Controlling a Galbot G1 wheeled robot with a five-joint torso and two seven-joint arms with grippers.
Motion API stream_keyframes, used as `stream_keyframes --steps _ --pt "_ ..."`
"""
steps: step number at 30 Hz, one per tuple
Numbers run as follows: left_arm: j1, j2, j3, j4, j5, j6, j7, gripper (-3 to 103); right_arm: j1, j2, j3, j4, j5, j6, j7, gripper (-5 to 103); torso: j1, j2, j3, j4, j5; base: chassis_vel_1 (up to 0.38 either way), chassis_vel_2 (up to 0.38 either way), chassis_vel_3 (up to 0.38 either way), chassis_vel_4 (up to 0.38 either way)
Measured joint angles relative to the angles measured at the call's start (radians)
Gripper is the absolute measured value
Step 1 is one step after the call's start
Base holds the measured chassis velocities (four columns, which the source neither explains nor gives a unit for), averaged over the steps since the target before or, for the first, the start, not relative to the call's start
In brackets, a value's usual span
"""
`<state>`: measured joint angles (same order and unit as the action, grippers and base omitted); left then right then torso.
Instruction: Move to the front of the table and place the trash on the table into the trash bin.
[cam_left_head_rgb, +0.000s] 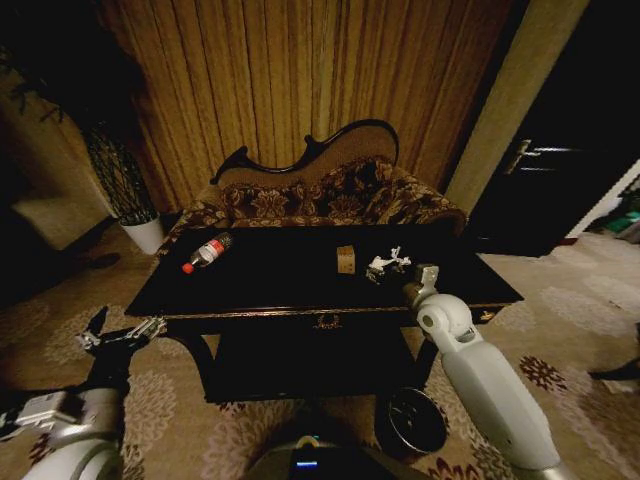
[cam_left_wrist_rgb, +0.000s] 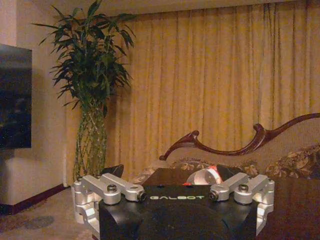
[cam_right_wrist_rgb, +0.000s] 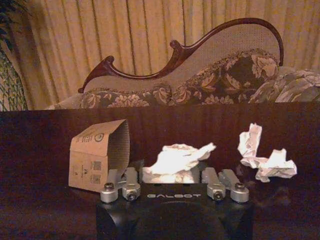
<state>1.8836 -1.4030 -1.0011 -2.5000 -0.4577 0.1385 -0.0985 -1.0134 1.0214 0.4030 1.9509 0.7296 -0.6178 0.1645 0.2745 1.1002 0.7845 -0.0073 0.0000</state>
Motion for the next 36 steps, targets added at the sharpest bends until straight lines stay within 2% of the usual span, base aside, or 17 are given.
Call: stream_keyframes --steps 2,3,4,5,6,9,11,12,15,26,29,30,32,36 --pt "0.000 0.000 0.000 0.000 0.000 0.000 0.000 100 0.001 -0.001 -0.001 0.000 -0.002 0.001 0.000 44 0.000 0.000 0.000 0.0000 0.0000 0.000 0.000 0.000 0.000" --pt "0.000 0.000 0.000 0.000 0.000 0.000 0.000 100 0.001 -0.001 -0.001 0.000 -0.002 0.001 0.000 44 0.000 0.000 0.000 0.0000 0.0000 0.000 0.000 0.000 0.000" --pt "0.000 0.000 0.000 0.000 0.000 0.000 0.000 100 0.001 -0.001 -0.002 0.000 -0.003 0.001 0.000 39 0.000 0.000 0.000 0.0001 0.0000 0.000 0.000 0.000 0.000" --pt "-0.003 -0.001 0.000 0.000 -0.001 -0.001 0.001 100 -0.001 0.000 -0.004 0.001 -0.005 0.002 0.000 23 0.000 0.000 0.000 0.0000 0.0000 0.000 0.000 0.000 0.000" --pt "-0.003 -0.001 0.000 0.000 -0.001 -0.001 0.001 100 -0.001 0.000 -0.004 0.001 -0.005 0.002 0.000 23 0.000 0.000 0.000 0.0000 0.0000 0.000 0.000 0.000 0.000" --pt "-0.004 -0.001 0.000 0.000 -0.002 -0.001 0.002 100 -0.009 0.002 -0.005 0.006 -0.007 0.003 0.000 7 0.000 0.000 0.000 0.0000 0.0000 0.000 0.000 0.000 0.000" --pt "-0.004 -0.001 0.001 0.000 -0.002 -0.001 0.003 100 -0.013 0.002 -0.005 0.007 -0.008 0.004 -0.001 7 0.000 0.000 0.000 0.0000 0.0000 0.000 0.000 0.000 0.000" --pt "-0.004 -0.001 0.001 0.000 -0.002 -0.001 0.003 100 -0.016 0.002 -0.005 0.009 -0.008 0.005 -0.001 3 0.000 0.000 0.000 0.0000 0.0000 0.000 0.000 0.000 0.000" --pt "-0.004 0.000 0.001 0.000 -0.002 -0.001 0.004 100 -0.024 -0.001 -0.001 0.010 -0.009 0.013 -0.002 0 0.000 0.000 0.000 0.0000 0.0000 0.000 0.000 0.000 0.000" --pt "-0.006 0.001 0.001 0.000 -0.017 -0.003 0.005 100 -0.038 0.001 0.003 0.016 -0.027 0.043 -0.003 0 0.000 0.000 0.000 0.0001 0.0000 0.000 0.000 0.000 0.000" --pt "-0.013 0.003 0.000 0.000 -0.048 -0.003 0.005 100 -0.067 0.008 0.014 0.034 -0.069 0.134 -0.005 0 0.000 0.000 0.000 0.0002 0.0000 0.000 0.000 0.000 0.000" --pt "-0.013 0.003 0.000 0.000 -0.048 -0.003 0.005 100 -0.067 0.008 0.014 0.034 -0.069 0.134 -0.005 0 0.000 0.000 0.000 0.0002 0.0000 0.000 0.000 0.000 0.000" --pt "-0.020 0.004 0.000 0.000 -0.050 -0.004 0.005 100 -0.108 0.011 0.039 0.057 -0.092 0.207 -0.006 0 0.000 0.000 0.000 0.0002 0.0000 0.000 0.000 0.000 0.000" --pt "-0.025 0.005 -0.001 0.000 -0.053 -0.004 0.005 100 -0.150 0.012 0.072 0.077 -0.122 0.258 -0.009 0 0.000 0.000 0.000 0.0000 0.0000 0.000 0.000 0.000 0.000"
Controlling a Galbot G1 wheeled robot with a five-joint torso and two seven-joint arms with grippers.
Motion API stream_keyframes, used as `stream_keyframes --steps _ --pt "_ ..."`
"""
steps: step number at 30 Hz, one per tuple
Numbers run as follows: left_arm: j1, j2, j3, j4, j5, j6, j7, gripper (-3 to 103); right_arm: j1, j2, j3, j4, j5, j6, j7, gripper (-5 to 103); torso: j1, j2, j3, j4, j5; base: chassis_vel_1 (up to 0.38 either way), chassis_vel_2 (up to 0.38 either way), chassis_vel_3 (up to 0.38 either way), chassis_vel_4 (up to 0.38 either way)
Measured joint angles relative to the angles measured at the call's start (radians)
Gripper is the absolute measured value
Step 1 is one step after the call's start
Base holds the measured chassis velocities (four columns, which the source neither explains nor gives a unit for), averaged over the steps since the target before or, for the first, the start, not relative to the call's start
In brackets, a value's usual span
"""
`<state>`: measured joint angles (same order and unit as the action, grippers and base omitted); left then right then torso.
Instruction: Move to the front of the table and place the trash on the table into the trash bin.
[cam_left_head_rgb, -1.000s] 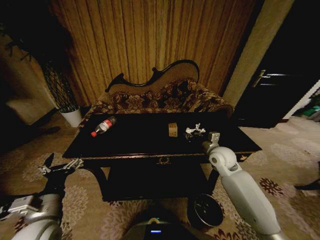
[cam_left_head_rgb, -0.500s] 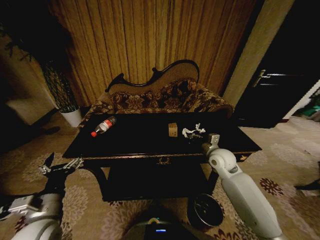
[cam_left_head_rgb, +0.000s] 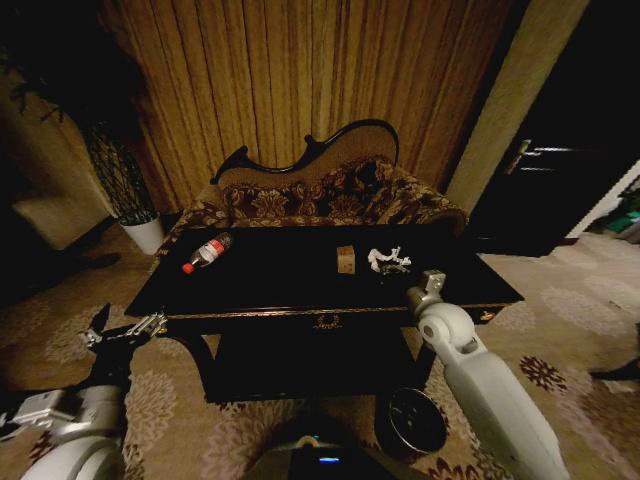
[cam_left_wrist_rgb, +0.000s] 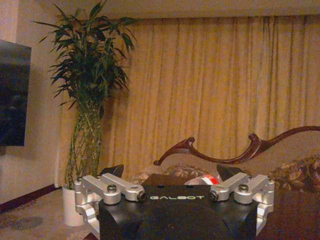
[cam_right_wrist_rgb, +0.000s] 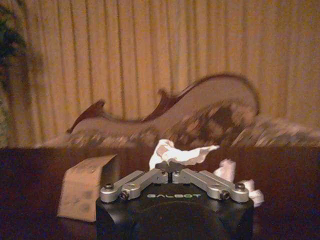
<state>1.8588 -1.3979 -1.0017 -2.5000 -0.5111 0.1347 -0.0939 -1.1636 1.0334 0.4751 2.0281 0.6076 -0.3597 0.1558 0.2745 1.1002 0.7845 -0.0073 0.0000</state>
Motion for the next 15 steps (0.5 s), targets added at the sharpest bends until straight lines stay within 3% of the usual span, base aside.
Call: stream_keyframes --steps 2,6,15 --pt "-0.009 0.010 -0.006 0.000 -0.011 0.000 0.000 100 -0.067 0.003 0.071 0.047 -0.015 0.038 -0.001 0 0.000 0.000 0.000 -0.0002 0.0000 0.000 0.000 0.000 0.000" --pt "-0.019 0.020 -0.012 0.000 -0.010 0.000 0.000 100 -0.104 0.008 0.110 0.081 -0.020 0.040 0.000 0 0.000 0.000 0.000 0.0000 -0.0001 0.000 0.000 0.000 0.000" --pt "-0.043 0.042 -0.029 0.020 0.010 0.000 -0.001 100 -0.196 0.007 0.178 0.163 -0.009 -0.004 0.000 0 0.000 0.000 0.000 0.0000 -0.0001 0.000 0.000 0.000 0.000"
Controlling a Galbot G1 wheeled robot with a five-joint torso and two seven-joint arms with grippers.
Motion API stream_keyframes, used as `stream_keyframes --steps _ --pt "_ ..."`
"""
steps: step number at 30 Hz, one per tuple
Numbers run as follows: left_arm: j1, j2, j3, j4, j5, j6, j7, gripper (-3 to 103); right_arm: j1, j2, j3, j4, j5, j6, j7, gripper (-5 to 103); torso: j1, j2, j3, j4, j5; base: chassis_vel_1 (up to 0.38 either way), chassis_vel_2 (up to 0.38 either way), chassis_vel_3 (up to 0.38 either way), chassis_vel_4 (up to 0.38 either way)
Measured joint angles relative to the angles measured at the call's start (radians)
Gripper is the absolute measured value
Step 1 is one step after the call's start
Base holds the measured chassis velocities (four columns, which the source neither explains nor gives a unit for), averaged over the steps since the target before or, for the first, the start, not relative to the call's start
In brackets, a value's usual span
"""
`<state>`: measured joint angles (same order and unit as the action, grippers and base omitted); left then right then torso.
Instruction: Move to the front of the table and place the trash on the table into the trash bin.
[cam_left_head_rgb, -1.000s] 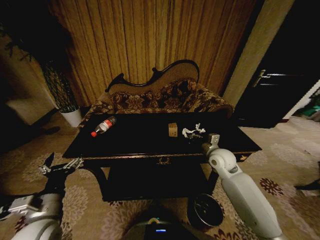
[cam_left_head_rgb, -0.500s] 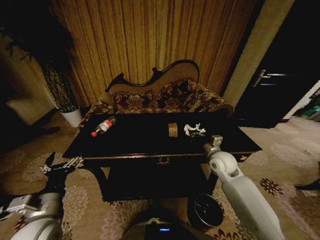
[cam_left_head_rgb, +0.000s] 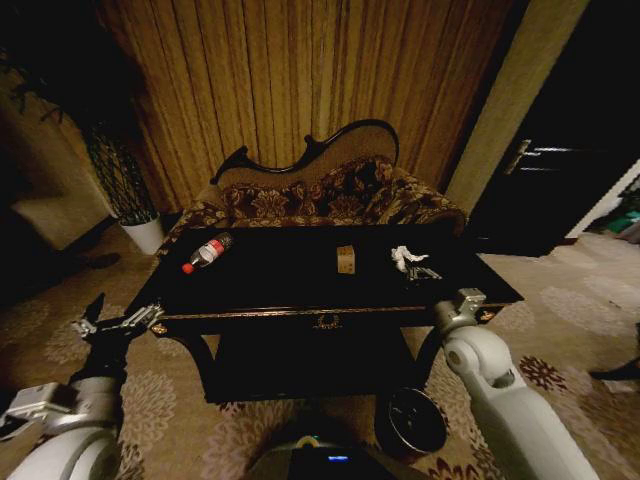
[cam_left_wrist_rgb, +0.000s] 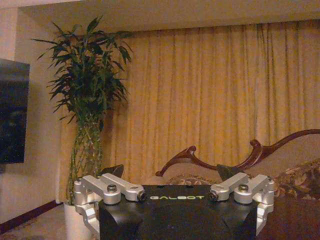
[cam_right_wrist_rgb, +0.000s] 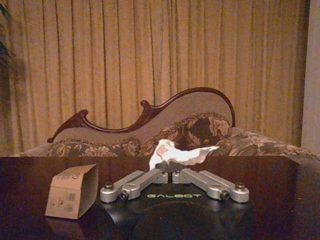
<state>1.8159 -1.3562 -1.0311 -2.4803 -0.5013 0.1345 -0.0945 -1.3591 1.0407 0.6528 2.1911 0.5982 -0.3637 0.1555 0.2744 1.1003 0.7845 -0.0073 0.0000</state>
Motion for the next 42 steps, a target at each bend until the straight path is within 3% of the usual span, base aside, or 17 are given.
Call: stream_keyframes --steps 29,42 --pt "-0.018 0.009 0.027 0.007 -0.026 0.022 0.001 100 -0.164 0.012 0.131 0.152 0.063 -0.021 0.009 0 0.000 0.000 0.000 0.0000 0.0000 0.034 -0.038 -0.036 0.035" --pt "-0.011 0.019 0.026 0.001 -0.028 0.024 0.002 100 -0.156 0.053 0.088 0.113 0.030 -0.016 0.007 0 0.000 0.000 0.000 0.0001 -0.0001 0.137 -0.132 -0.131 0.133"
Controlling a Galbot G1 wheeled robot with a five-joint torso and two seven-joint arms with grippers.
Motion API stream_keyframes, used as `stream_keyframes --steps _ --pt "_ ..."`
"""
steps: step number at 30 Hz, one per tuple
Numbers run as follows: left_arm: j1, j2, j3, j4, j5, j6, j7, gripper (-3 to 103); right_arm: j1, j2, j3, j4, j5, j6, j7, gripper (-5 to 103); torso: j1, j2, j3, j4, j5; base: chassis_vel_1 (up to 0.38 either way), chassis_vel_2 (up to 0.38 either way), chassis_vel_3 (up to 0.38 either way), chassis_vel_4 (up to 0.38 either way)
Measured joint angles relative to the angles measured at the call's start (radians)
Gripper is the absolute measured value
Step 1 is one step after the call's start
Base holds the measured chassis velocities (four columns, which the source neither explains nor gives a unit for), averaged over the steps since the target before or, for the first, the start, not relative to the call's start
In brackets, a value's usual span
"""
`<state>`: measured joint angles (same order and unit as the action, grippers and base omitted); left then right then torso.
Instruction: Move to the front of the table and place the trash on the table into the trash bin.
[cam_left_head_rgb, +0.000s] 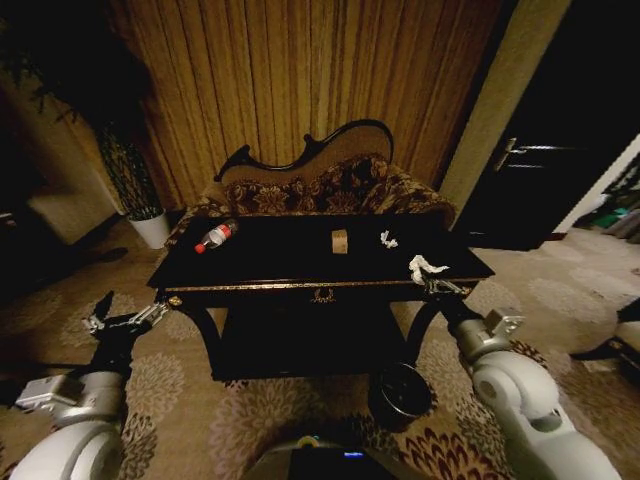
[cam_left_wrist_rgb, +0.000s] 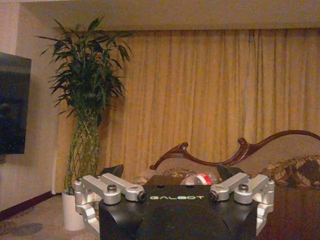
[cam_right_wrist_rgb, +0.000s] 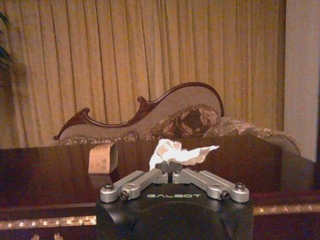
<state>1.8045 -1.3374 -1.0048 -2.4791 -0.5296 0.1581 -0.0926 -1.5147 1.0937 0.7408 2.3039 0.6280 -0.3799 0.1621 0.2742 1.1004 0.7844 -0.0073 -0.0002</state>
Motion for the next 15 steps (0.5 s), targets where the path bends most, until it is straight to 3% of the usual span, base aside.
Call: stream_keyframes --steps 9,15 --pt "-0.002 0.001 0.001 -0.004 -0.005 0.000 0.001 100 -0.010 0.050 -0.043 -0.199 -0.104 0.018 -0.068 0 0.000 0.000 0.000 0.0000 0.0002 0.031 -0.026 -0.030 0.028" --pt "0.004 -0.001 0.000 -0.017 -0.010 0.000 0.001 100 0.001 0.087 -0.066 -0.489 -0.178 0.099 -0.144 0 0.001 0.000 0.000 -0.0001 0.0002 0.000 0.000 0.000 0.000"
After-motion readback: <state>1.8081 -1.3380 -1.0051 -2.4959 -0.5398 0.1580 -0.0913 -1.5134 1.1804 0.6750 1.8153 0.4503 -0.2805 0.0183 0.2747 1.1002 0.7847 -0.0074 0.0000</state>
